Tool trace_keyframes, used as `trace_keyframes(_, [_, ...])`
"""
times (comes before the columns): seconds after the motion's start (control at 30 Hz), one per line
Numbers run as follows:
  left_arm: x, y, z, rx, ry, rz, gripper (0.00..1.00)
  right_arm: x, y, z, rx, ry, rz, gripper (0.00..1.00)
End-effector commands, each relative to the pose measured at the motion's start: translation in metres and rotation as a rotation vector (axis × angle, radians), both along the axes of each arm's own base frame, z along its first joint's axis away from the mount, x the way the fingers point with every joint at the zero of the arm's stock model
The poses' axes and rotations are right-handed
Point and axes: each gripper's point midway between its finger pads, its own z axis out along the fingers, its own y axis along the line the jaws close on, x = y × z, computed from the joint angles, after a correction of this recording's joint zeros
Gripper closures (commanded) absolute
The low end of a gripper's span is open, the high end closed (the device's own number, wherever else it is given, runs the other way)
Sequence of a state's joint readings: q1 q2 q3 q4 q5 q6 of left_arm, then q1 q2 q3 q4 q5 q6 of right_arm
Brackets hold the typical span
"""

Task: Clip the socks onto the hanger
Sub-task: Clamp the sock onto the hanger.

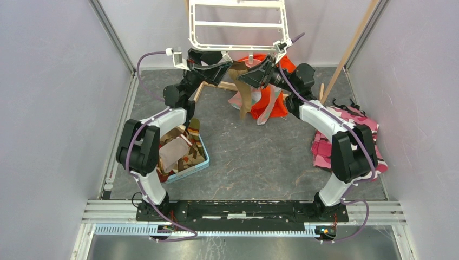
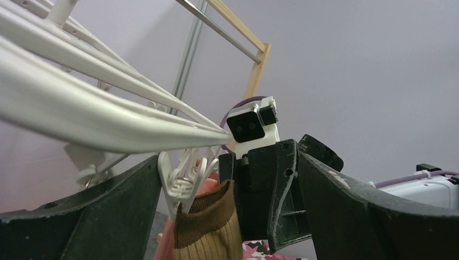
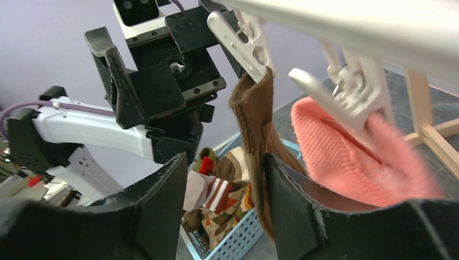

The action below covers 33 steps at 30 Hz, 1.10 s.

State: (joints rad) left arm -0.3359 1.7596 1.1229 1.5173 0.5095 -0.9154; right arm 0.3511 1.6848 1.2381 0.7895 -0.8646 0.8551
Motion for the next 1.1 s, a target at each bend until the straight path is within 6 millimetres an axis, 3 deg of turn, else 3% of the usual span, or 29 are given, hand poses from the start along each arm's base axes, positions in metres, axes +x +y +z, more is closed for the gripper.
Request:
trace_keyframes(0.0, [-0.039, 0.028, 0.039, -0.077, -0.226, 0.102, 0.0, -0.012, -0.008, 0.006, -0.089, -0.11, -0.032, 0.38])
trace_keyframes(0.27, [-0.041, 0.036, 0.015, -0.022, -0.142, 0.175, 0.0, -0.007, -0.03, -0.021, -0.292, -0.186, -0.147, 0.29])
trace_keyframes(0.47, [-0.051, 0.043, -0.006, 0.022, -0.099, 0.216, 0.0, -0.014, -0.051, -0.031, -0.372, -0.243, -0.184, 0.29])
trace_keyframes(0.87, [-0.064, 0.052, -0.055, 0.172, -0.007, 0.298, 0.0, -0.069, -0.082, -0.053, -0.529, -0.519, -0.084, 0.28])
trace_keyframes(1.07, [-0.059, 0.06, -0.106, 0.296, 0.11, 0.37, 0.0, -0.089, -0.093, -0.084, -0.584, -0.595, -0.081, 0.27])
